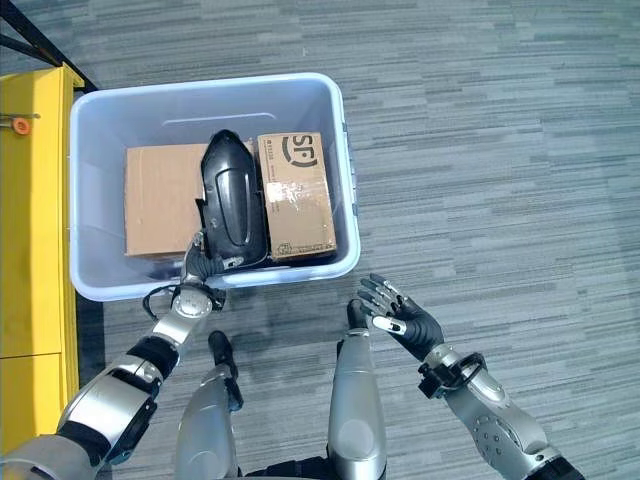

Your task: Move parts from the plastic box to the shelf.

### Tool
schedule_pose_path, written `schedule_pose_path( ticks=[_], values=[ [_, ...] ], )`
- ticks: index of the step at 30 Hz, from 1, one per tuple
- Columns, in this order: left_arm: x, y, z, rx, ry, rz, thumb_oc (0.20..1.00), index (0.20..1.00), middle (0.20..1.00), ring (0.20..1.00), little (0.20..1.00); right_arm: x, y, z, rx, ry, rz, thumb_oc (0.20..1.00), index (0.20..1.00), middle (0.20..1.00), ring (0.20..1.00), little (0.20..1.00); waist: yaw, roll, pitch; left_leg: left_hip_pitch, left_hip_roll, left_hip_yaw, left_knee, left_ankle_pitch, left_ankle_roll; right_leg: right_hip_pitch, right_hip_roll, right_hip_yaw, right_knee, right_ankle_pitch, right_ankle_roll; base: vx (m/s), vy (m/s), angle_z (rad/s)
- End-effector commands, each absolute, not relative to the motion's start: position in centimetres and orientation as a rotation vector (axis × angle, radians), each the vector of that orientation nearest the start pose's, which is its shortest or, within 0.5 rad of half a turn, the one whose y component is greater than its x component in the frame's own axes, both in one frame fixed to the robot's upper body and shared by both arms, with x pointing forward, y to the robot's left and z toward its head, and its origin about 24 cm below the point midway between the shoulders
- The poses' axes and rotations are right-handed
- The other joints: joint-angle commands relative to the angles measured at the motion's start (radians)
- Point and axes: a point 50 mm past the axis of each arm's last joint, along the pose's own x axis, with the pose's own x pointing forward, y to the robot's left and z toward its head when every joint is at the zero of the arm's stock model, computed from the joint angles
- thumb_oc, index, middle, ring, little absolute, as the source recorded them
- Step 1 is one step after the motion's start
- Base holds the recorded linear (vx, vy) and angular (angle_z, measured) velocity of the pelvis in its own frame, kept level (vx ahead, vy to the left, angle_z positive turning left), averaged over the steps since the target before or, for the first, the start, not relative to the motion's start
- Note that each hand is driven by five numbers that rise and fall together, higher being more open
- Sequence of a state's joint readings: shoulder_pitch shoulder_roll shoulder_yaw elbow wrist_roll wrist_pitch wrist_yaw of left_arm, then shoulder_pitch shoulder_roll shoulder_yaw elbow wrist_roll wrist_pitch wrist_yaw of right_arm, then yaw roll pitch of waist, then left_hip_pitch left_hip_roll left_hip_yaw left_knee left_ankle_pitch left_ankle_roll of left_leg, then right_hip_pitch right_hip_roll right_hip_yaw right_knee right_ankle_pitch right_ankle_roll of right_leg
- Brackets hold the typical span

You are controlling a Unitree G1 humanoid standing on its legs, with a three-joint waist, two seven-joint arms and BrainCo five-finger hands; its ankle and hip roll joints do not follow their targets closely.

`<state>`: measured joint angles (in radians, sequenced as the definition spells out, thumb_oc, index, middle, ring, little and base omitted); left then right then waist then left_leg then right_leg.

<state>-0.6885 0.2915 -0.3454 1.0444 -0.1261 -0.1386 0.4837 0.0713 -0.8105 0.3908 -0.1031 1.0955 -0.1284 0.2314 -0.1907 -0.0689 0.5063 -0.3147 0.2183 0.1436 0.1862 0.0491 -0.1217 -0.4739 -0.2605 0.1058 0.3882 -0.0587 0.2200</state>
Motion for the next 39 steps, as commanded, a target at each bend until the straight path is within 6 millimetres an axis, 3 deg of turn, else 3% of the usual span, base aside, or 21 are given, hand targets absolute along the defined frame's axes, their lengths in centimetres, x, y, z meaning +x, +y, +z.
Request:
schedule_pose_path(
  ticks=[1, 10, 20, 31, 39],
  values=[
    [35.5, 21.8, 4.4, 0.494, 0.111, 0.412, 1.000, 1.000, 1.000, 1.000, 1.000, 22.2, -20.0, 7.1, 0.367, 0.050, 0.498, 1.000, 1.000, 1.000, 1.000, 1.000, 0.007, -0.051, -0.047, -0.100, 0.049, -0.037, 0.152, -0.058, -0.014, 0.060, 0.031, -0.069, -0.099, 0.047, -0.068, 0.00, 0.013, -0.05],
    [35.9, 25.1, 6.6, 0.289, 0.089, 0.632, 1.000, 1.000, 1.000, 1.000, 1.000, 22.1, -20.2, 7.2, 0.369, 0.049, 0.479, 1.000, 1.000, 1.000, 1.000, 1.000, 0.000, -0.054, -0.029, -0.141, 0.048, -0.041, 0.171, -0.064, -0.013, 0.014, 0.036, -0.063, -0.072, 0.042, -0.071, 0.00, 0.001, -0.01],
    [35.2, 25.4, 6.9, 0.264, 0.021, 0.681, 1.000, 1.000, 1.000, 1.000, 1.000, 22.0, -19.8, 6.9, 0.390, 0.059, 0.485, 1.000, 1.000, 1.000, 1.000, 1.000, 0.014, -0.054, -0.018, -0.164, 0.044, -0.049, 0.184, -0.071, -0.008, -0.003, 0.039, -0.067, -0.053, 0.033, -0.077, 0.00, 0.000, 0.00],
    [36.6, 24.9, 8.5, 0.314, 0.015, 0.645, 1.000, 1.000, 1.000, 1.000, 1.000, 22.0, -20.2, 7.2, 0.369, 0.057, 0.490, 1.000, 1.000, 1.000, 1.000, 1.000, -0.004, -0.073, -0.011, -0.212, 0.050, -0.053, 0.208, -0.080, -0.005, -0.062, 0.050, -0.054, -0.028, 0.032, -0.079, 0.00, 0.006, 0.00],
    [37.1, 25.9, 9.4, 0.265, 0.036, 0.683, 1.000, 1.000, 1.000, 1.000, 1.000, 22.2, -20.6, 7.8, 0.341, 0.052, 0.501, 1.000, 1.000, 1.000, 1.000, 1.000, -0.016, -0.086, -0.004, -0.281, 0.056, -0.057, 0.239, -0.084, -0.006, -0.120, 0.057, -0.050, -0.015, 0.039, -0.079, -0.01, 0.005, -0.03]
  ],
)
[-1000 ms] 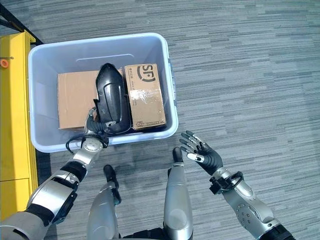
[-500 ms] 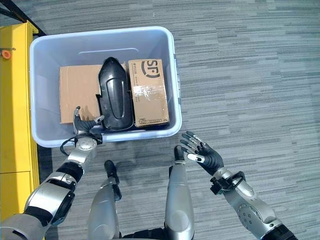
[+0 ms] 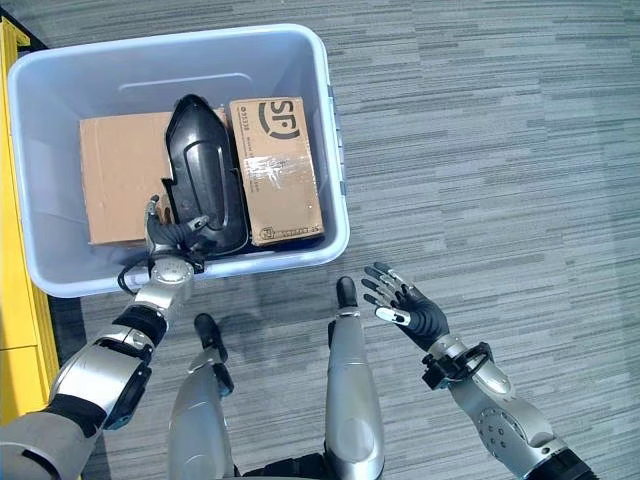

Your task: Move parts from the plastic box to the shelf.

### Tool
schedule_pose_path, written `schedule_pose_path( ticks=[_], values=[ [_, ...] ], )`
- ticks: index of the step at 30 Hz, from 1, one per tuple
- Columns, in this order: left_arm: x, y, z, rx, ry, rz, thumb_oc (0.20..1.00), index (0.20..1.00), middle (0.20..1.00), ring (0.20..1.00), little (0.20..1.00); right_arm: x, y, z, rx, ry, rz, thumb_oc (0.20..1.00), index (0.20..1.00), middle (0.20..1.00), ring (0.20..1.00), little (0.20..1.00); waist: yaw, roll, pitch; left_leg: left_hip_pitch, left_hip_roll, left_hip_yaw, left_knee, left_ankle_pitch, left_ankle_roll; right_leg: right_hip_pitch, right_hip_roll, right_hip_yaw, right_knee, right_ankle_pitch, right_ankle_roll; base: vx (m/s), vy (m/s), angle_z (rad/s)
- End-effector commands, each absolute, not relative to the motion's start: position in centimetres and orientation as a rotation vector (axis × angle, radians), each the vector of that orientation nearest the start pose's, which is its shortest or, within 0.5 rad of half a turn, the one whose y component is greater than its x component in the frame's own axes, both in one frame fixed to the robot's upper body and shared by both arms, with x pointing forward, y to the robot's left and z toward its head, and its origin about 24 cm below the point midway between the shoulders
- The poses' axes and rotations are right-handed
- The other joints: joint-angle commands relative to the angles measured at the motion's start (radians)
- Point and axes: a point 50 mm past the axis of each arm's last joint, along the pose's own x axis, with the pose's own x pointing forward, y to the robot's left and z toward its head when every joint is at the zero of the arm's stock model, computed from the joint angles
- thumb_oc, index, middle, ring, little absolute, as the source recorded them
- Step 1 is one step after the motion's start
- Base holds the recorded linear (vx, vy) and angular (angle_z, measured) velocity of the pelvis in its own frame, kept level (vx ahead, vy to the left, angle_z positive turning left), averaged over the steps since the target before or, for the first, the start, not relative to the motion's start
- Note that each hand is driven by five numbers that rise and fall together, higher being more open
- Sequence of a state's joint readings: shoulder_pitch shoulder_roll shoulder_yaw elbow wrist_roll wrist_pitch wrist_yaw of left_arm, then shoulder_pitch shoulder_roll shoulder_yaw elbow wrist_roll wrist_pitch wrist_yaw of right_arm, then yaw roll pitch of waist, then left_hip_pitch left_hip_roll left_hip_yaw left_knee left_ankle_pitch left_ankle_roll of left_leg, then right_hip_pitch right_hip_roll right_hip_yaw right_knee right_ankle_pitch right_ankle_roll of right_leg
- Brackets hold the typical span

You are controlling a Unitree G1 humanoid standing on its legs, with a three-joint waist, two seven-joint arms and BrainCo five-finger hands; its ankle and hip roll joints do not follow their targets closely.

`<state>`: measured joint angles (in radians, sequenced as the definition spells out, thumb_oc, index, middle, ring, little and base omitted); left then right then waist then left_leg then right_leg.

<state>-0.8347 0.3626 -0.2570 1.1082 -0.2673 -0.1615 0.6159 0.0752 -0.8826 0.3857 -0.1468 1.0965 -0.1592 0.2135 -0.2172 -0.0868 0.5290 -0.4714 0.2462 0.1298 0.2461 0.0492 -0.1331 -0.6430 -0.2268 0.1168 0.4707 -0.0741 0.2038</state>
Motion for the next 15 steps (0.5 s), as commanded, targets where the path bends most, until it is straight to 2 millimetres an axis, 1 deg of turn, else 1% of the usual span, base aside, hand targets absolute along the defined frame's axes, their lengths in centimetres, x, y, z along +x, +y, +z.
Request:
schedule_pose_path(
  ticks=[1, 4, 5, 7, 11, 15],
  values=[
    [37.2, 25.9, 9.5, 0.252, 0.030, 0.683, 1.000, 1.000, 1.000, 1.000, 1.000, 22.2, -20.6, 7.9, 0.341, 0.050, 0.504, 1.000, 1.000, 1.000, 1.000, 1.000, 0.011, -0.070, -0.025, -0.134, 0.028, -0.046, 0.184, -0.085, 0.006, 0.041, 0.025, -0.061, -0.094, 0.054, -0.062, -0.01, 0.001, -0.03],
    [37.1, 26.4, 9.6, 0.203, 0.033, 0.700, 1.000, 1.000, 1.000, 1.000, 1.000, 22.3, -20.6, 7.9, 0.339, 0.057, 0.506, 1.000, 1.000, 1.000, 1.000, 1.000, 0.014, -0.071, -0.020, -0.159, 0.029, -0.052, 0.199, -0.088, 0.007, 0.020, 0.028, -0.061, -0.086, 0.054, -0.063, 0.00, 0.000, 0.00],
    [37.2, 26.5, 9.8, 0.109, 0.030, 0.718, 1.000, 1.000, 1.000, 1.000, 1.000, 22.3, -20.5, 7.9, 0.341, 0.061, 0.506, 1.000, 1.000, 1.000, 1.000, 1.000, 0.016, -0.074, -0.016, -0.184, 0.029, -0.060, 0.211, -0.091, 0.009, 0.000, 0.029, -0.064, -0.074, 0.052, -0.064, 0.00, 0.000, 0.00],
    [37.3, 26.0, 10.0, 0.061, 0.020, 0.714, 1.000, 1.000, 1.000, 1.000, 1.000, 22.3, -20.3, 7.9, 0.347, 0.070, 0.511, 1.000, 1.000, 1.000, 1.000, 1.000, 0.019, -0.078, -0.014, -0.209, 0.027, -0.070, 0.227, -0.095, 0.010, -0.019, 0.034, -0.068, -0.059, 0.047, -0.065, 0.00, 0.000, 0.00],
    [37.5, 25.9, 10.2, 0.051, 0.019, 0.714, 1.000, 1.000, 1.000, 1.000, 1.000, 22.4, -20.2, 8.1, 0.350, 0.070, 0.520, 1.000, 1.000, 1.000, 1.000, 1.000, 0.019, -0.083, -0.014, -0.252, 0.030, -0.081, 0.260, -0.106, 0.012, -0.059, 0.037, -0.069, -0.022, 0.036, -0.069, -0.01, 0.001, 0.05],
    [37.8, 25.8, 10.7, 0.070, 0.021, 0.709, 1.000, 1.000, 1.000, 1.000, 1.000, 22.5, -20.1, 8.3, 0.356, 0.070, 0.525, 1.000, 1.000, 1.000, 1.000, 1.000, 0.020, -0.087, -0.013, -0.317, 0.035, -0.098, 0.319, -0.124, 0.016, -0.128, 0.042, -0.064, 0.049, 0.012, -0.077, -0.02, -0.011, 0.06]
  ],
)
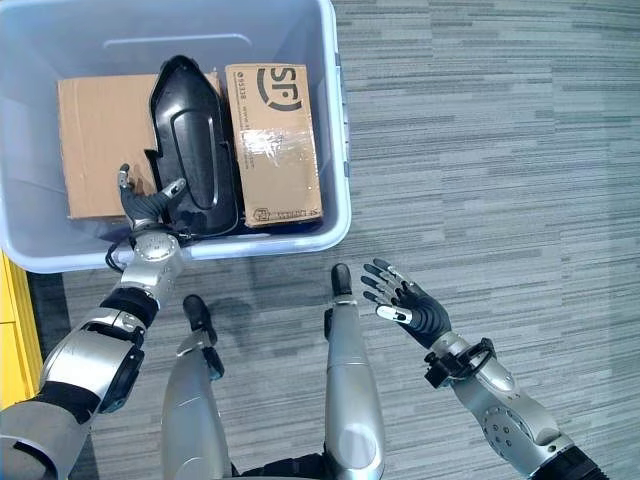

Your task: Move parts from the plastic box to the shelf.

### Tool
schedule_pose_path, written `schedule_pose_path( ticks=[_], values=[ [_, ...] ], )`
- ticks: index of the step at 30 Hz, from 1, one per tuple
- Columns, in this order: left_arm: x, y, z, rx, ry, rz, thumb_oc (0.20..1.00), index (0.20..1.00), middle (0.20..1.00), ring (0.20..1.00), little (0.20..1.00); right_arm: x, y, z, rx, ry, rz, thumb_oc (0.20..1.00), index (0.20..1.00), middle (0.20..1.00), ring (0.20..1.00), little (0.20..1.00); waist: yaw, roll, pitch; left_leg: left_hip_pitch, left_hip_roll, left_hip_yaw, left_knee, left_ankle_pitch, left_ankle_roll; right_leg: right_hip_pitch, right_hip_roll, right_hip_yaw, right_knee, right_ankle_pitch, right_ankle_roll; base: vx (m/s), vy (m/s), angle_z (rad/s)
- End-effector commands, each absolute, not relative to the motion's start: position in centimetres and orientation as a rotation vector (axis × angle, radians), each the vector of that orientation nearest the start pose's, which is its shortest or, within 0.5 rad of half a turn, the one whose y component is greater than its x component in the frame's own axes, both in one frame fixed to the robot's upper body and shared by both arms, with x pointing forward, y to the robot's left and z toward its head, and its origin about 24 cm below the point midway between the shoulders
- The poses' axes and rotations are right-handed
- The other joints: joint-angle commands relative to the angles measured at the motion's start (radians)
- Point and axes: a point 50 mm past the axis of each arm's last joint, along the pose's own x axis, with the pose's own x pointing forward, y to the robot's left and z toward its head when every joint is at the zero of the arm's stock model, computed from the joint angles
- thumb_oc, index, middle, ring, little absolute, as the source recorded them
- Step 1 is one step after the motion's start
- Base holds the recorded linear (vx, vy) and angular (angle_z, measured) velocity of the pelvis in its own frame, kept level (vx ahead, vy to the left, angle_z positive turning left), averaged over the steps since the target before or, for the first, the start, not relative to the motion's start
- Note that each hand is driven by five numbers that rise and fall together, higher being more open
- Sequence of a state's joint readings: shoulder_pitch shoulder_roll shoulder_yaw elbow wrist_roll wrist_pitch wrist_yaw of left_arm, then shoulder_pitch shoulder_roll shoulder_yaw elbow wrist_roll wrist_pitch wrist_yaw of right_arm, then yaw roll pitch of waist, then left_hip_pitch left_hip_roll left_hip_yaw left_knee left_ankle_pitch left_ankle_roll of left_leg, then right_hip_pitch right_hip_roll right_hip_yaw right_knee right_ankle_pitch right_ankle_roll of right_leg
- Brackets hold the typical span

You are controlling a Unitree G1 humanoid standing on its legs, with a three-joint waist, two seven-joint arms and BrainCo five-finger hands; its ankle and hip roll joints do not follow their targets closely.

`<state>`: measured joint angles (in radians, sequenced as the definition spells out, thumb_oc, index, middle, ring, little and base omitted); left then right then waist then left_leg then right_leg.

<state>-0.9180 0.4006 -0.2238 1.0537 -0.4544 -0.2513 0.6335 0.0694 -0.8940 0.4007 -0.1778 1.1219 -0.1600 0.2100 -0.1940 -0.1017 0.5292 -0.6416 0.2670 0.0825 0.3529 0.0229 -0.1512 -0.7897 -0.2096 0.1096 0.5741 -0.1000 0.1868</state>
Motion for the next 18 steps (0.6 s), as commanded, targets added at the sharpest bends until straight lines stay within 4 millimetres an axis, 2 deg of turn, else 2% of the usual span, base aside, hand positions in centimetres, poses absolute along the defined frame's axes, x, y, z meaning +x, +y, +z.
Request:
schedule_pose_path(
  ticks=[1, 2, 8, 9, 11, 14, 15, 17, 18],
  values=[
    [37.9, 25.9, 10.8, 0.085, 0.023, 0.708, 1.000, 1.000, 1.000, 1.000, 1.000, 22.4, -20.0, 8.4, 0.360, 0.069, 0.528, 1.000, 1.000, 1.000, 1.000, 1.000, -0.005, -0.074, -0.011, -0.163, 0.015, -0.055, 0.232, -0.106, 0.036, 0.000, 0.027, -0.055, -0.030, 0.028, -0.064, -0.02, -0.027, 0.05],
    [38.0, 26.3, 11.1, 0.152, 0.042, 0.709, 1.000, 1.000, 1.000, 1.000, 1.000, 22.4, -20.0, 8.5, 0.367, 0.072, 0.530, 1.000, 1.000, 1.000, 1.000, 1.000, -0.009, -0.078, -0.010, -0.199, 0.019, -0.062, 0.274, -0.119, 0.039, -0.042, 0.031, -0.045, 0.024, 0.011, -0.071, 0.00, 0.000, 0.00],
    [38.1, 27.6, 11.7, 0.286, 0.099, 0.708, 1.000, 1.000, 1.000, 1.000, 1.000, 22.5, -20.4, 9.1, 0.353, 0.055, 0.535, 1.000, 1.000, 1.000, 1.000, 1.000, -0.022, -0.090, -0.010, -0.274, 0.028, -0.074, 0.379, -0.159, 0.046, -0.139, 0.042, -0.029, 0.140, -0.032, -0.087, 0.00, -0.022, -0.06],
    [38.2, 27.7, 11.7, 0.314, 0.109, 0.702, 0.504, 0.504, 0.504, 0.504, 0.504, 22.6, -20.4, 9.4, 0.347, 0.049, 0.539, 1.000, 1.000, 1.000, 1.000, 1.000, -0.025, -0.093, -0.009, -0.287, 0.030, -0.075, 0.398, -0.164, 0.047, -0.155, 0.045, -0.027, 0.160, -0.039, -0.090, 0.01, -0.013, -0.06],
    [38.2, 27.8, 11.5, 0.357, 0.137, 0.680, 0.200, 0.200, 0.200, 0.200, 0.200, 22.7, -20.4, 9.8, 0.336, 0.036, 0.554, 1.000, 1.000, 1.000, 1.000, 1.000, -0.031, -0.093, -0.009, -0.302, 0.032, -0.077, 0.422, -0.174, 0.050, -0.182, 0.052, -0.018, 0.188, -0.050, -0.096, 0.02, -0.009, -0.32],
    [38.5, 27.7, 12.2, 0.497, 0.123, 0.638, 0.200, 0.200, 0.200, 0.200, 0.200, 22.9, -20.4, 10.3, 0.316, 0.009, 0.567, 1.000, 1.000, 1.000, 1.000, 1.000, -0.041, -0.096, -0.009, -0.306, 0.037, -0.075, 0.431, -0.181, 0.052, -0.196, 0.058, -0.014, 0.205, -0.056, -0.099, 0.00, -0.004, -0.15],
    [38.6, 27.5, 12.5, 0.616, 0.114, 0.598, 0.200, 0.200, 0.200, 0.200, 0.200, 23.0, -20.6, 10.4, 0.308, 0.001, 0.569, 1.000, 1.000, 1.000, 1.000, 1.000, -0.046, -0.097, -0.009, -0.304, 0.039, -0.074, 0.439, -0.186, 0.052, -0.199, 0.061, -0.012, 0.212, -0.061, -0.101, 0.00, 0.009, 0.09],
    [38.8, 27.6, 12.6, 0.774, 0.128, 0.530, 0.200, 0.200, 0.200, 0.200, 0.200, 23.1, -20.9, 10.7, 0.285, -0.011, 0.584, 1.000, 1.000, 1.000, 1.000, 1.000, -0.055, -0.092, -0.009, -0.269, 0.043, -0.061, 0.422, -0.186, 0.048, -0.179, 0.067, -0.008, 0.206, -0.064, -0.105, 0.00, 0.004, -0.10],
    [38.7, 27.6, 12.0, 0.780, 0.159, 0.504, 0.200, 0.200, 0.200, 0.200, 0.200, 23.1, -21.1, 10.6, 0.273, -0.004, 0.585, 1.000, 1.000, 1.000, 1.000, 1.000, -0.057, -0.087, -0.009, -0.236, 0.043, -0.055, 0.407, -0.184, 0.045, -0.153, 0.067, -0.008, 0.198, -0.064, -0.105, 0.00, 0.000, 0.00]
  ],
)
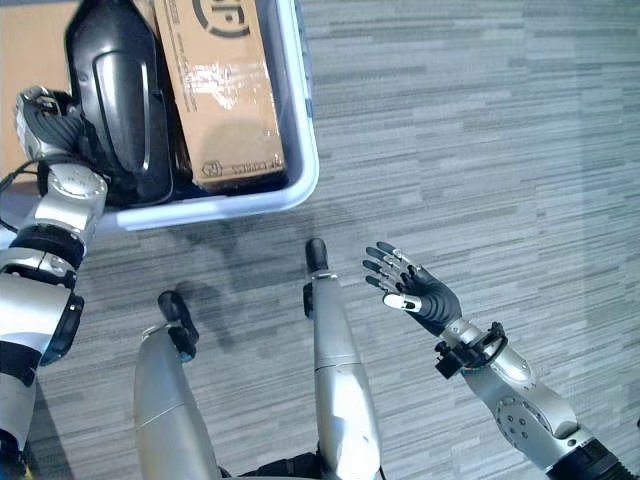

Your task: Move parts from the plastic box to the shelf.

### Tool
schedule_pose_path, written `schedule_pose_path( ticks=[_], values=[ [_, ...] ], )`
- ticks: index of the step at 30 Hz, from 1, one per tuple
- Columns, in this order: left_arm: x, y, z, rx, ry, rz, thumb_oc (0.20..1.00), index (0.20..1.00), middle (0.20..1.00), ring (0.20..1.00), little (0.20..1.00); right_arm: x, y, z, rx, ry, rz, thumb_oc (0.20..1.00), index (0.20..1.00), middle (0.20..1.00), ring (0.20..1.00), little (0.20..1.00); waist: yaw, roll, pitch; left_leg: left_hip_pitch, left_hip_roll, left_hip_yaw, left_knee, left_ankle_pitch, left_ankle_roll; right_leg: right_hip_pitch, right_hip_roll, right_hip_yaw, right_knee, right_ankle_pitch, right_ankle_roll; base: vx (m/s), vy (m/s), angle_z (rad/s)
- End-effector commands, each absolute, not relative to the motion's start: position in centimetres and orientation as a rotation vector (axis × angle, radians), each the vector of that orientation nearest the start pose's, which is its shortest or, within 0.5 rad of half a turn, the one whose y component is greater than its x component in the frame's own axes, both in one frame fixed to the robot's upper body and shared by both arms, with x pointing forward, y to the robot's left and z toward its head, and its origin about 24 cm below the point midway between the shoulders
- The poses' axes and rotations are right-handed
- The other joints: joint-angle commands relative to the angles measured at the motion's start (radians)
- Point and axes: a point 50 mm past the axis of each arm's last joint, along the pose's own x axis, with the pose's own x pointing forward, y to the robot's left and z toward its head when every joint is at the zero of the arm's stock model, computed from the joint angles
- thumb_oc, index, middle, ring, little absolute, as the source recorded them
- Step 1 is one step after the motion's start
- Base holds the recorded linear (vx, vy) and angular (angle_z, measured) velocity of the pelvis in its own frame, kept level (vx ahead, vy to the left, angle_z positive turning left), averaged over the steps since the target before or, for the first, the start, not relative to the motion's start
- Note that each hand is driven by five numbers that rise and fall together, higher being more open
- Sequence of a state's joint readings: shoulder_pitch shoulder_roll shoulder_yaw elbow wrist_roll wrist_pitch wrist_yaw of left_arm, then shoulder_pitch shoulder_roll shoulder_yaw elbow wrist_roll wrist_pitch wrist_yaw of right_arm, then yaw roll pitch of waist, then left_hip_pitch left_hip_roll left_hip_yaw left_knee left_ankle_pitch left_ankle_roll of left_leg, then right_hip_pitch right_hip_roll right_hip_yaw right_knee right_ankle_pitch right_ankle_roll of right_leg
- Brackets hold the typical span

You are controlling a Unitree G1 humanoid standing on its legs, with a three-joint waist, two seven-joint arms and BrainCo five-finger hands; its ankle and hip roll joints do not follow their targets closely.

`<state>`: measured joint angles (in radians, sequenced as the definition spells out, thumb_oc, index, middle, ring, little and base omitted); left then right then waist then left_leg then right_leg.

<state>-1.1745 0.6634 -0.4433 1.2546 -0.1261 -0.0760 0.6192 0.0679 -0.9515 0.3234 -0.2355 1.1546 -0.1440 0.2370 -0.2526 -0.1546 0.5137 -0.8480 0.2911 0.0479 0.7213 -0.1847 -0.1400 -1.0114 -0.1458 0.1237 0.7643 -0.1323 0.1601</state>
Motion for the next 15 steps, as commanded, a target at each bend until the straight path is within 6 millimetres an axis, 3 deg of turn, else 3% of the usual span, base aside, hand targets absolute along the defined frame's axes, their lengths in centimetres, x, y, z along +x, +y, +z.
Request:
schedule_pose_path(
  ticks=[1, 5, 8, 9, 10, 11, 12, 14, 15],
  values=[
    [38.4, 27.8, 11.5, 0.770, 0.181, 0.499, 0.200, 0.200, 0.200, 0.200, 0.200, 23.0, -21.1, 10.5, 0.273, 0.000, 0.586, 1.000, 1.000, 1.000, 1.000, 1.000, 0.001, -0.032, 0.006, 0.010, 0.019, -0.013, 0.018, 0.027, 0.030, 0.105, 0.003, -0.022, -0.006, -0.029, -0.077, 0.00, 0.014, -0.04],
    [38.0, 27.9, 10.2, 0.737, 0.225, 0.492, 0.200, 0.200, 0.200, 0.200, 0.200, 23.1, -21.3, 10.4, 0.275, 0.001, 0.575, 1.000, 1.000, 1.000, 1.000, 1.000, 0.002, -0.023, 0.006, 0.076, 0.016, -0.008, -0.019, 0.034, 0.023, 0.163, 0.000, -0.026, -0.027, -0.031, -0.075, 0.01, 0.003, 0.04],
    [37.3, 27.5, 8.0, 0.694, 0.284, 0.466, 0.200, 0.200, 0.200, 0.200, 0.200, 23.1, -21.2, 9.8, 0.277, 0.012, 0.564, 1.000, 1.000, 1.000, 1.000, 1.000, 0.006, -0.013, -0.009, 0.173, 0.009, 0.000, -0.077, 0.045, 0.013, 0.261, -0.010, -0.031, -0.067, -0.030, -0.070, 0.07, -0.005, 0.09],
    [36.7, 27.0, 6.4, 0.675, 0.323, 0.444, 0.200, 0.200, 0.200, 0.200, 0.200, 23.2, -21.0, 9.4, 0.281, 0.016, 0.557, 1.000, 1.000, 1.000, 1.000, 1.000, 0.010, -0.001, -0.025, 0.262, 0.002, 0.004, -0.132, 0.056, 0.004, 0.343, -0.022, -0.034, -0.100, -0.031, -0.063, 0.09, -0.005, 0.11],
    [36.7, 27.0, 6.4, 0.675, 0.323, 0.444, 0.200, 0.200, 0.200, 0.200, 0.200, 23.2, -21.0, 9.4, 0.281, 0.016, 0.557, 1.000, 1.000, 1.000, 1.000, 1.000, 0.010, -0.001, -0.023, 0.264, 0.002, 0.004, -0.133, 0.056, 0.004, 0.346, -0.023, -0.034, -0.101, -0.031, -0.063, 0.16, 0.009, 0.34],
    [36.1, 26.4, 4.9, 0.646, 0.353, 0.429, 0.200, 0.200, 0.200, 0.200, 0.200, 23.2, -20.6, 8.9, 0.297, 0.018, 0.553, 1.000, 1.000, 1.000, 1.000, 1.000, 0.016, 0.009, -0.039, 0.346, -0.005, 0.007, -0.181, 0.066, -0.003, 0.427, -0.034, -0.037, -0.135, -0.031, -0.058, 0.09, 0.006, 0.35],
    [36.1, 26.4, 4.9, 0.646, 0.353, 0.429, 0.200, 0.200, 0.200, 0.200, 0.200, 23.2, -20.6, 8.9, 0.297, 0.018, 0.553, 1.000, 1.000, 1.000, 1.000, 1.000, 0.016, 0.008, -0.038, 0.348, -0.005, 0.008, -0.182, 0.067, -0.003, 0.429, -0.034, -0.037, -0.135, -0.030, -0.058, 0.16, 0.006, 0.39],
    [35.1, 23.9, 2.2, 0.518, 0.357, 0.399, 0.200, 0.200, 0.200, 0.200, 0.200, 23.1, -19.8, 7.8, 0.344, 0.020, 0.522, 1.000, 1.000, 1.000, 1.000, 1.000, 0.037, 0.048, -0.077, 0.449, -0.023, 0.015, -0.283, 0.122, -0.001, 0.540, -0.051, -0.055, -0.218, 0.005, -0.051, 0.07, 0.001, 0.18],
    [35.1, 23.9, 2.2, 0.518, 0.357, 0.399, 0.200, 0.200, 0.200, 0.200, 0.200, 23.1, -19.8, 7.8, 0.344, 0.020, 0.522, 1.000, 1.000, 1.000, 1.000, 1.000, 0.037, 0.048, -0.076, 0.450, -0.023, 0.015, -0.283, 0.122, -0.001, 0.541, -0.051, -0.055, -0.219, 0.005, -0.051, 0.04, -0.005, 0.15]
  ],
)
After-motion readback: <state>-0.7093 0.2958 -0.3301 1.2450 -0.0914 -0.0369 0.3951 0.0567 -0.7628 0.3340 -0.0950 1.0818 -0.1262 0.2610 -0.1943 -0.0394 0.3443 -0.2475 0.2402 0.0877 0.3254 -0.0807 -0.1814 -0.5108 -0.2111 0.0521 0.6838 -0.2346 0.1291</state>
